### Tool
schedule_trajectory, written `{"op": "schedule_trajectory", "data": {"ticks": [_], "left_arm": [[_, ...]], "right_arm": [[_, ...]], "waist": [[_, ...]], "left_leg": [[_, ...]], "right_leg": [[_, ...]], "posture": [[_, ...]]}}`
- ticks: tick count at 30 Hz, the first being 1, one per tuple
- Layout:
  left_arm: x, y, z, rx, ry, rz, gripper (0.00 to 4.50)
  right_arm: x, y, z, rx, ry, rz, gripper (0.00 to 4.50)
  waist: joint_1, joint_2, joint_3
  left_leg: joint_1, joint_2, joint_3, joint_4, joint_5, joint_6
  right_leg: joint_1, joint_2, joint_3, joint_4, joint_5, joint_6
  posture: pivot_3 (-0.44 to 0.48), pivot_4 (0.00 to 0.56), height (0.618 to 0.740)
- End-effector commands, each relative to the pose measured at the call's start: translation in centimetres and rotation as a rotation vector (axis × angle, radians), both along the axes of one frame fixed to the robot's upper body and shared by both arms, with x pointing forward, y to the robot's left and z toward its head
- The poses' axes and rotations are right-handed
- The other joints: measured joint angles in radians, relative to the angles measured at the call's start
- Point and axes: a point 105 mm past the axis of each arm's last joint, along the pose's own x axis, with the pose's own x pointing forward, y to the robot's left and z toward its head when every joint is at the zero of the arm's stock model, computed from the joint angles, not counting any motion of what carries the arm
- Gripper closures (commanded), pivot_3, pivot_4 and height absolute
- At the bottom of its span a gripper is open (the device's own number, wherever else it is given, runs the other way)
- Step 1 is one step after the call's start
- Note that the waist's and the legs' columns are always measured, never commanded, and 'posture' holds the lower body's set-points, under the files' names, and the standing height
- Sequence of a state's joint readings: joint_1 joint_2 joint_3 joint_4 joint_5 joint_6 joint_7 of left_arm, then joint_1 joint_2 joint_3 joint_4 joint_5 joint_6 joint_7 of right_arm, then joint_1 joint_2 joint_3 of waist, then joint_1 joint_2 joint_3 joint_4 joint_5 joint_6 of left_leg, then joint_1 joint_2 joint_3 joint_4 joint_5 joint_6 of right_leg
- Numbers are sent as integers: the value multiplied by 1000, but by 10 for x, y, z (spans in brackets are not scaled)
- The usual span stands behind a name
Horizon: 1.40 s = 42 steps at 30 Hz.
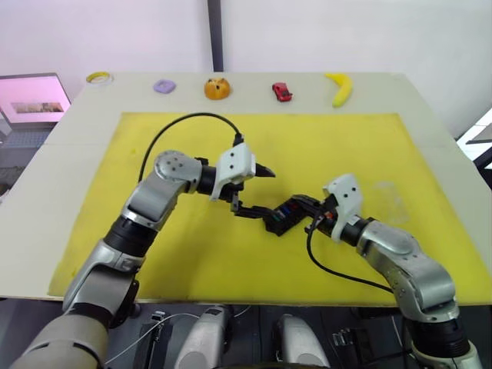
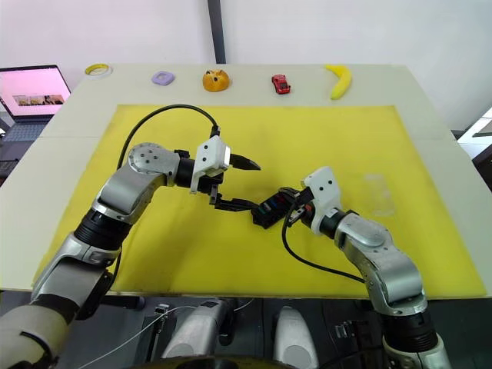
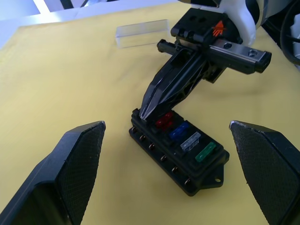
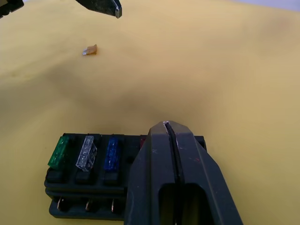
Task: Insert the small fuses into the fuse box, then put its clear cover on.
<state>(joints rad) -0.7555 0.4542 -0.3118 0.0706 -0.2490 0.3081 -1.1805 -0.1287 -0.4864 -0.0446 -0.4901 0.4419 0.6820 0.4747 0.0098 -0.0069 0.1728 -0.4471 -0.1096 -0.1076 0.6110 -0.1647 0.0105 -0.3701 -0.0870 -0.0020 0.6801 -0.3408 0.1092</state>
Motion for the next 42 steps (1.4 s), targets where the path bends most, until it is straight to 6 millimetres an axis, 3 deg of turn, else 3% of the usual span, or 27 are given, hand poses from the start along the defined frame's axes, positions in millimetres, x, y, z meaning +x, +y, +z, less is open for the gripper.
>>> {"op": "schedule_trajectory", "data": {"ticks": [1,5,7,8,12,15,20,23,26,29,37,42], "left_arm": [[3,23,15,-95,-6,123,0],[-1,65,12,-160,66,314,0],[-7,91,7,-185,131,403,0],[-9,97,7,-193,150,423,0],[-20,167,-12,-162,225,677,0],[-29,200,-22,-124,238,785,0],[-43,264,-35,-81,251,1014,0],[-49,278,-35,-68,248,1063,0],[-45,275,-27,-112,244,1067,0],[-40,259,-25,-114,254,1025,0],[-19,216,-12,-146,343,867,0],[-11,193,-11,-369,505,888,0]], "right_arm": [[-19,-15,48,42,-136,14,4482],[-43,-59,50,-24,-72,-40,4482],[-54,-84,49,-60,-26,-79,3985],[-58,-91,49,-65,-12,-87,3673],[-82,-146,45,-198,70,-171,1792],[-91,-171,46,-246,85,-225,235],[-106,-215,52,-297,102,-333,111],[-108,-224,56,-310,93,-362,111],[-103,-216,59,-304,71,-338,111],[-95,-198,61,-276,46,-293,111],[-79,-126,61,-213,14,-101,111],[-76,-78,70,-106,-35,14,111]], "waist": [[0,1,0],[1,1,1],[1,1,1],[2,1,1],[1,1,1],[3,2,1],[4,3,0],[4,3,0],[3,3,0],[2,3,0],[3,4,-1],[0,4,-1]], "left_leg": [[-1,0,0,0,0,0],[-4,0,0,-1,0,0],[-3,1,0,-2,0,0],[-3,1,0,-2,0,0],[-2,1,0,-1,0,0],[-1,1,1,-2,-1,0],[-1,2,1,-5,-2,-2],[-1,2,1,-7,-3,-2],[-1,2,1,-8,-3,-3],[-1,2,1,-9,-3,-3],[-1,2,1,-10,-1,0],[-1,2,1,-11,-1,1]], "right_leg": [[-1,0,0,0,0,0],[-2,0,0,0,0,0],[-1,0,0,-1,0,0],[-1,0,0,-1,0,0],[0,0,0,-2,-1,-1],[0,0,0,-3,-1,-2],[0,-1,0,-9,-3,-6],[1,-1,0,-13,-3,-6],[1,-1,0,-14,-3,-6],[1,-2,0,-14,-3,-7],[0,-1,0,-14,-3,-6],[0,-1,0,-14,-1,-2]], "posture": [[0,150,735],[0,150,735],[0,150,735],[0,150,735],[0,150,735],[0,150,735],[0,150,735],[0,150,735],[0,150,735],[0,150,735],[0,150,735],[0,150,735]]}}
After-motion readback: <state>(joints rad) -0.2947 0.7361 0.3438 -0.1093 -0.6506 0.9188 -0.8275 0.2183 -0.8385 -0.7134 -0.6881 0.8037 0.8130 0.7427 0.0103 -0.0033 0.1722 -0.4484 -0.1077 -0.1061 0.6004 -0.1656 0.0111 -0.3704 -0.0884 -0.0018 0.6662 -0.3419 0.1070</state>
